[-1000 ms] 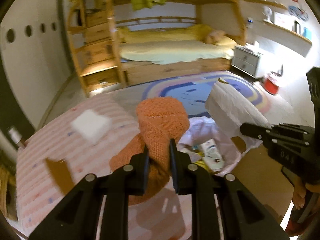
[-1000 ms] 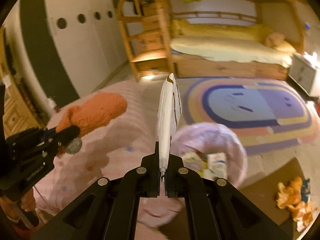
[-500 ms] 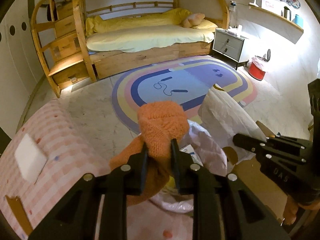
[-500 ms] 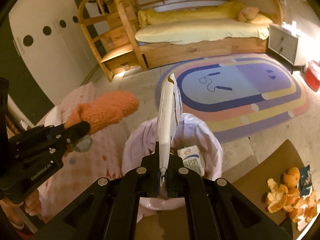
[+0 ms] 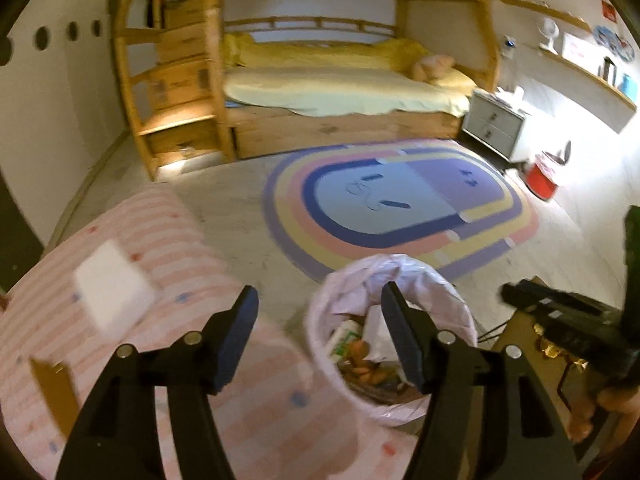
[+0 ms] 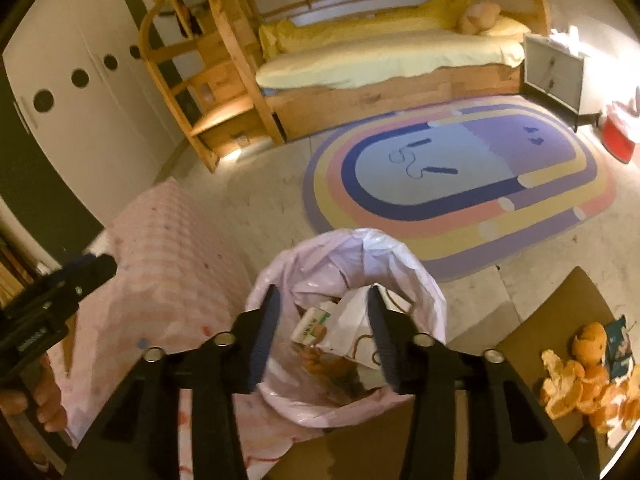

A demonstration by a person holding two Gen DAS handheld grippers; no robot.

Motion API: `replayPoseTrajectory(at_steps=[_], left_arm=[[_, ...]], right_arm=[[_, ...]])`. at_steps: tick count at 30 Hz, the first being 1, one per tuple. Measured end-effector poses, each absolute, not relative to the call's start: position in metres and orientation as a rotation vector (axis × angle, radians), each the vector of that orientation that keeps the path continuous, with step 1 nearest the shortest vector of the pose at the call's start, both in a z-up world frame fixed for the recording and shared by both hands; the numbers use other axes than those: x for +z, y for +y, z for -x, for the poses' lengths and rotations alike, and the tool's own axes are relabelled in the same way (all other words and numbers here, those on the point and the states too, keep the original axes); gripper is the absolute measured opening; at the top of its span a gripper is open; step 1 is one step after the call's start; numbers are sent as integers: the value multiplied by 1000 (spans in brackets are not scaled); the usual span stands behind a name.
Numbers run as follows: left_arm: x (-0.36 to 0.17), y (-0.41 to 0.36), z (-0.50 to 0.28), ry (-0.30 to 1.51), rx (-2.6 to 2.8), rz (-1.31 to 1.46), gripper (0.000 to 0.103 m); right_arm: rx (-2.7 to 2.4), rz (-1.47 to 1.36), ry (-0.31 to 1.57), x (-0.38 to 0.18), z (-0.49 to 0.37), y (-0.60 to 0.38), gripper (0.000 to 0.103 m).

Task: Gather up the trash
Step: 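Move both open tools back over the bed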

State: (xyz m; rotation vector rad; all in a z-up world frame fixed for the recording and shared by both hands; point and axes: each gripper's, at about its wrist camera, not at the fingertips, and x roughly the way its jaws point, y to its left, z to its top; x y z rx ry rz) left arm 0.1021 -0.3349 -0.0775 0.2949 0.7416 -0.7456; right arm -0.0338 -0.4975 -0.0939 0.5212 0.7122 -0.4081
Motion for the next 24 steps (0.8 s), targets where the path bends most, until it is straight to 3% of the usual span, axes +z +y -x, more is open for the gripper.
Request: replayPoseTrajectory(at_steps=[14, 24], left_arm=[[-57, -202, -82, 728, -512, -215, 62], [-83, -120, -117, 830, -347, -77, 62]], right_arm=[[-201, -372, 710, -50, 12, -395, 38], [-108, -267, 762, -53, -37, -337, 38]])
